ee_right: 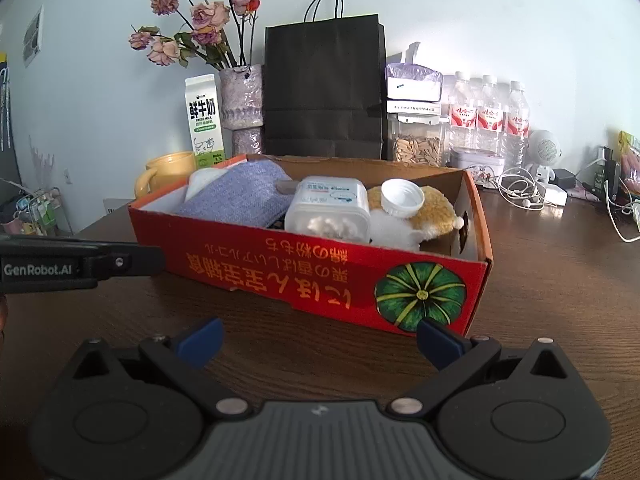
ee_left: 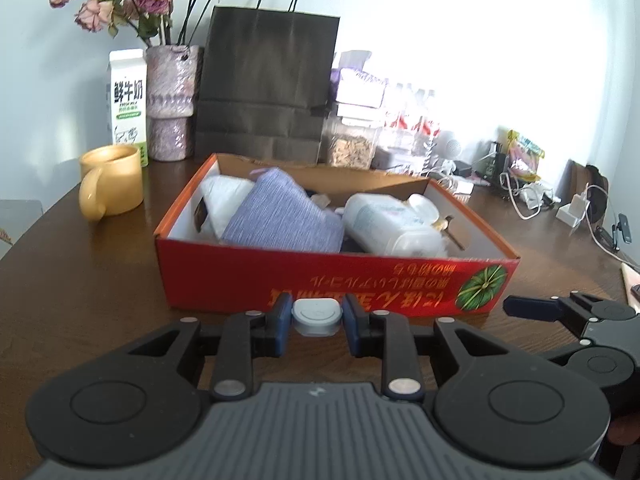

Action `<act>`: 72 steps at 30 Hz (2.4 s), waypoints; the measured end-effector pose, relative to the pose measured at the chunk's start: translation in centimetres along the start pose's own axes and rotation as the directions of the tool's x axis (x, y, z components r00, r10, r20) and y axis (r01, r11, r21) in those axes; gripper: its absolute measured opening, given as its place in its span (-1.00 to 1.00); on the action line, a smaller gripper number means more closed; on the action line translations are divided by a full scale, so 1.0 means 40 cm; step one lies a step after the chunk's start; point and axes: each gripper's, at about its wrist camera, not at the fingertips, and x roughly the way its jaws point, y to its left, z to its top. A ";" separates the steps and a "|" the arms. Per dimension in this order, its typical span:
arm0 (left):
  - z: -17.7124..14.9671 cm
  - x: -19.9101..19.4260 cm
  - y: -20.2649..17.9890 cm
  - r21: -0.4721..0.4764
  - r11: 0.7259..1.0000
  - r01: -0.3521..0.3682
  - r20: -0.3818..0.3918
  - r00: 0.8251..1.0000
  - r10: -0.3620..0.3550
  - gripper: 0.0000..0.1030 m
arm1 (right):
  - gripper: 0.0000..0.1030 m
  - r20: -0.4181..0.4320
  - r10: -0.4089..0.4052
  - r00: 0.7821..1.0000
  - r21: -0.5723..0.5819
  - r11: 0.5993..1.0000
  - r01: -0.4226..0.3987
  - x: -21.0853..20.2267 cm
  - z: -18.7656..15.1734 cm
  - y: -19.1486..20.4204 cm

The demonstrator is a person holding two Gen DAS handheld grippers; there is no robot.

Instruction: Organize objects

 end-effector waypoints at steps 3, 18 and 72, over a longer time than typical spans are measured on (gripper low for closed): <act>0.021 0.001 -0.009 0.007 1.000 0.012 0.020 1.000 -0.012 -0.47 | 1.00 0.018 0.003 1.000 -0.005 1.000 -0.003 -0.004 0.016 0.003; 0.140 0.058 -0.029 0.013 0.999 0.044 0.119 0.992 -0.045 -0.47 | 1.00 0.121 -0.016 0.992 -0.028 0.999 0.019 0.021 0.141 -0.015; 0.234 0.178 0.015 -0.022 0.996 -0.085 0.150 0.985 0.087 1.00 | 1.00 0.160 -0.050 0.986 -0.006 0.999 0.052 0.130 0.248 -0.077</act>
